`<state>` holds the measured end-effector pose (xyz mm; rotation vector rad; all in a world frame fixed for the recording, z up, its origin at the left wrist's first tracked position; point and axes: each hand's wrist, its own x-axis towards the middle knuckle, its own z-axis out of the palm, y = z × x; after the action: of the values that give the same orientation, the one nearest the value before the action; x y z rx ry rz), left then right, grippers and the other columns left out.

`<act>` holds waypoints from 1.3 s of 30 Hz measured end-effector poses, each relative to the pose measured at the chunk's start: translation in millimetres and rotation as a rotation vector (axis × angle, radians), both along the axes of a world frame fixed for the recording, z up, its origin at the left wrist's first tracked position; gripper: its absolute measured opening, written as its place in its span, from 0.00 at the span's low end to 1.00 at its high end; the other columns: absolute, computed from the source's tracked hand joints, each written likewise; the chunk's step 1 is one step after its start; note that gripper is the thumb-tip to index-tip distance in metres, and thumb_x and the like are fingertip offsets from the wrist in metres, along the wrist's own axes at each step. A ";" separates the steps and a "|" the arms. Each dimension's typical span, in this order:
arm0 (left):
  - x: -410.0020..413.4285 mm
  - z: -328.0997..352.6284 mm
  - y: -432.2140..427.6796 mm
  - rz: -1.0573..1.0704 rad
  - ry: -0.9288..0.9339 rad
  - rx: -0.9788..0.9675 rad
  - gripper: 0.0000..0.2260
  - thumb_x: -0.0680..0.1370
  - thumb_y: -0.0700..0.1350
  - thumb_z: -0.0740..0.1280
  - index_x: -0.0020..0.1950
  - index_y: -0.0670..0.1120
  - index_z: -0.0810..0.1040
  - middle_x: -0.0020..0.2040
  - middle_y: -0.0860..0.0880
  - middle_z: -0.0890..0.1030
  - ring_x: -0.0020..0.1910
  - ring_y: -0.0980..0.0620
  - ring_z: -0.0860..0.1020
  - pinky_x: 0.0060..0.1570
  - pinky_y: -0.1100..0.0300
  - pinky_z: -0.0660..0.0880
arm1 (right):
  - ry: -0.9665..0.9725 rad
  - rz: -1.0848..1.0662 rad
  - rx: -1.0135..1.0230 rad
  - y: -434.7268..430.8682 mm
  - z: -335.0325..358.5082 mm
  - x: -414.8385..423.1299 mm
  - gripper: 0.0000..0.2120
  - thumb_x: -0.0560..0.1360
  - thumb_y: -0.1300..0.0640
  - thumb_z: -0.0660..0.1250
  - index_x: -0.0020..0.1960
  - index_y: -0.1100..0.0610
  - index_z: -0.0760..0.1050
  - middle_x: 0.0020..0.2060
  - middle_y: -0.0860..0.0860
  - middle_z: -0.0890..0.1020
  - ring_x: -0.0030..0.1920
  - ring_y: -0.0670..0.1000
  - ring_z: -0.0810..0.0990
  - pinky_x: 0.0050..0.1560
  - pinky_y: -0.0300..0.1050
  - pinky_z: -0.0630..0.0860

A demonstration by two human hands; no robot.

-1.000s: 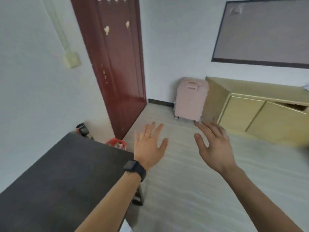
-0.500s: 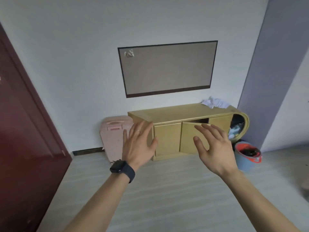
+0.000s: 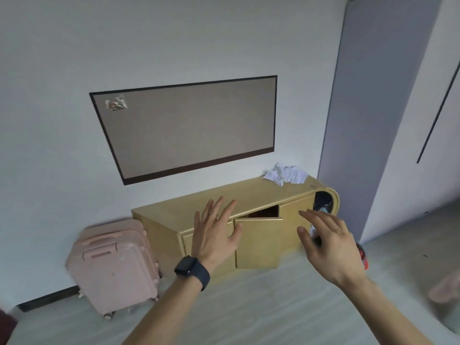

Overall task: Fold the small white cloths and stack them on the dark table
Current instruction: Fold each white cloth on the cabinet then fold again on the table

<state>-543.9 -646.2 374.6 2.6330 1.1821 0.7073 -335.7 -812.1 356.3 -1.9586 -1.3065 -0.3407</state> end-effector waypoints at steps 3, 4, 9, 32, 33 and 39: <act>59.5 -13.6 47.7 -0.001 0.025 -0.004 0.27 0.82 0.61 0.55 0.80 0.61 0.51 0.81 0.55 0.51 0.80 0.52 0.46 0.78 0.45 0.44 | 0.034 0.002 -0.017 47.9 -11.4 58.8 0.18 0.79 0.45 0.64 0.67 0.47 0.76 0.65 0.46 0.78 0.67 0.54 0.72 0.61 0.59 0.75; 79.4 -17.5 63.9 0.004 0.028 0.000 0.27 0.82 0.61 0.55 0.80 0.61 0.51 0.81 0.54 0.52 0.80 0.52 0.46 0.78 0.46 0.44 | 0.045 0.009 -0.016 64.3 -14.6 78.9 0.18 0.79 0.45 0.64 0.67 0.47 0.76 0.65 0.46 0.78 0.66 0.54 0.72 0.61 0.58 0.74; 168.9 -36.3 139.5 0.047 0.041 -0.022 0.28 0.82 0.60 0.56 0.80 0.60 0.51 0.81 0.53 0.53 0.80 0.52 0.48 0.77 0.46 0.45 | 0.127 0.065 -0.039 138.0 -29.7 171.3 0.18 0.79 0.46 0.65 0.68 0.45 0.74 0.64 0.41 0.77 0.66 0.50 0.70 0.63 0.51 0.73; 463.6 -214.2 497.4 0.115 0.289 -0.449 0.28 0.81 0.59 0.55 0.80 0.59 0.52 0.81 0.53 0.53 0.80 0.52 0.46 0.77 0.46 0.44 | 0.348 0.005 -0.655 503.8 -178.2 480.7 0.22 0.79 0.43 0.62 0.72 0.43 0.68 0.67 0.41 0.74 0.70 0.48 0.67 0.67 0.46 0.68; 474.6 -222.3 508.3 0.115 0.310 -0.470 0.28 0.81 0.59 0.55 0.80 0.59 0.52 0.81 0.53 0.53 0.80 0.52 0.46 0.77 0.46 0.44 | 0.368 0.006 -0.693 517.5 -186.8 492.6 0.22 0.80 0.43 0.61 0.73 0.43 0.67 0.68 0.42 0.73 0.70 0.48 0.67 0.68 0.47 0.68; 538.9 -279.5 568.2 0.161 0.401 -0.591 0.28 0.81 0.58 0.55 0.80 0.58 0.52 0.81 0.53 0.53 0.80 0.50 0.47 0.77 0.44 0.45 | 0.423 0.072 -0.878 609.2 -249.4 564.7 0.24 0.80 0.43 0.60 0.74 0.47 0.65 0.69 0.45 0.73 0.68 0.51 0.70 0.65 0.48 0.71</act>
<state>-5.0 -78.0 95.0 2.2336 1.4375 -0.1633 229.0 -202.8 107.0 -2.4652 -1.3392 0.7792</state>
